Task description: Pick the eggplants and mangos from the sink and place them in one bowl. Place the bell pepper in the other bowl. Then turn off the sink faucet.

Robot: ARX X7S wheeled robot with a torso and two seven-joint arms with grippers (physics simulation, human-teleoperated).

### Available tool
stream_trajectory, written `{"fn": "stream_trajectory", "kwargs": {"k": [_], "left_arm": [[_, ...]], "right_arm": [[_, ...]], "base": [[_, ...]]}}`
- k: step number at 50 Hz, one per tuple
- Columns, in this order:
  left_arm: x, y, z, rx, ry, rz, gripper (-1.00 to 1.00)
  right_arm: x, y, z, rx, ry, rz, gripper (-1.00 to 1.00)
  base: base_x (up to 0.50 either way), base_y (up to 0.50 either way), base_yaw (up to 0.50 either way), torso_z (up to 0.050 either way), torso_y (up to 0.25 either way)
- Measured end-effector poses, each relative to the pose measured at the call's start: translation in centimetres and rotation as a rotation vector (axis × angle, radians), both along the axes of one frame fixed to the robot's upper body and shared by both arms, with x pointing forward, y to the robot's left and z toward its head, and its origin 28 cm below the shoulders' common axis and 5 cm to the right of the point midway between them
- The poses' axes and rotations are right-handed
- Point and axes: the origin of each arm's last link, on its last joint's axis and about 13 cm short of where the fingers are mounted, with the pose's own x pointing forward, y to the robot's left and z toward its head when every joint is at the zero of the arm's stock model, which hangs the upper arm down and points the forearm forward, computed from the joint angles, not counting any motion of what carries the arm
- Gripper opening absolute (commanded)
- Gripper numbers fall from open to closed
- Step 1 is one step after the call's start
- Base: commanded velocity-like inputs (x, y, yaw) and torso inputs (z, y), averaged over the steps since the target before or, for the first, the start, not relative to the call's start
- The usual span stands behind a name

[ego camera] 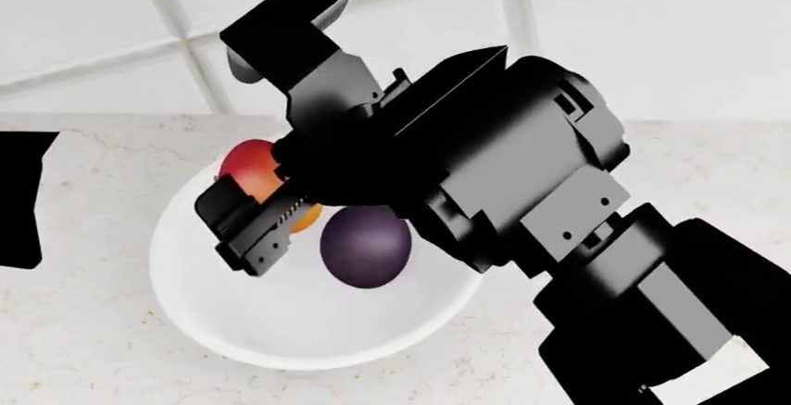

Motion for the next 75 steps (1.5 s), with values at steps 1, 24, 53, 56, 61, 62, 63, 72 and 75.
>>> {"fn": "stream_trajectory", "kwargs": {"k": [1, 24, 53, 56, 61, 62, 63, 72, 75], "left_arm": [[0.0, 0.0, 0.0, 0.0, 0.0, 0.0, 1.0], [0.1, -0.1, -0.1, 0.001, 0.001, 0.003, 1.0], [0.3, -0.2, 0.0, 0.0, -0.001, -0.002, 1.0], [0.4, -0.2, 0.0, 0.002, 0.0, -0.003, 1.0], [0.5, -0.3, 0.0, 0.002, 0.001, -0.003, 1.0], [0.6, -0.3, -0.1, 0.002, 0.002, -0.003, 1.0], [0.6, -0.3, -0.1, 0.002, 0.002, -0.004, 1.0], [0.9, -0.5, -0.1, 0.007, -0.005, -0.006, 1.0], [1.0, -0.5, -0.1, 0.01, -0.009, -0.008, 1.0]], "right_arm": [[0.0, 0.0, 0.0, -0.003, 0.0, 0.005, -1.0], [0.4, -0.3, -1.2, -0.044, -0.022, 0.029, 1.0], [-2.7, -3.9, 2.4, 0.131, -0.246, -0.209, 1.0], [-4.0, -5.2, 2.4, 0.186, -0.285, -0.282, 1.0], [-6.5, -7.4, 1.7, 0.268, -0.342, -0.401, 1.0], [-7.0, -7.7, 1.6, 0.28, -0.352, -0.422, 1.0], [-7.4, -8.1, 1.4, 0.289, -0.363, -0.442, 1.0], [-10.9, -10.1, 0.1, 0.336, -0.437, -0.568, 1.0], [-11.8, -10.5, -0.4, 0.338, -0.453, -0.59, 1.0]], "base": [[0.0, 0.0, 0.0, 0.0, 0.0], [0.0, 0.0, 0.0, 0.0, 0.0], [0.0, 0.0, 0.0, 0.0, 0.0], [0.0, 0.0, 0.0, 0.0, 0.0], [0.0, 0.0, 0.0, 0.0, 0.0], [0.0, 0.0, 0.0, 0.0, 0.0], [0.0, 0.0, 0.0, 0.0, 0.0], [0.0, 0.0, 0.0, 0.0, 0.0], [0.0, 0.0, 0.0, 0.0, 0.0]]}}
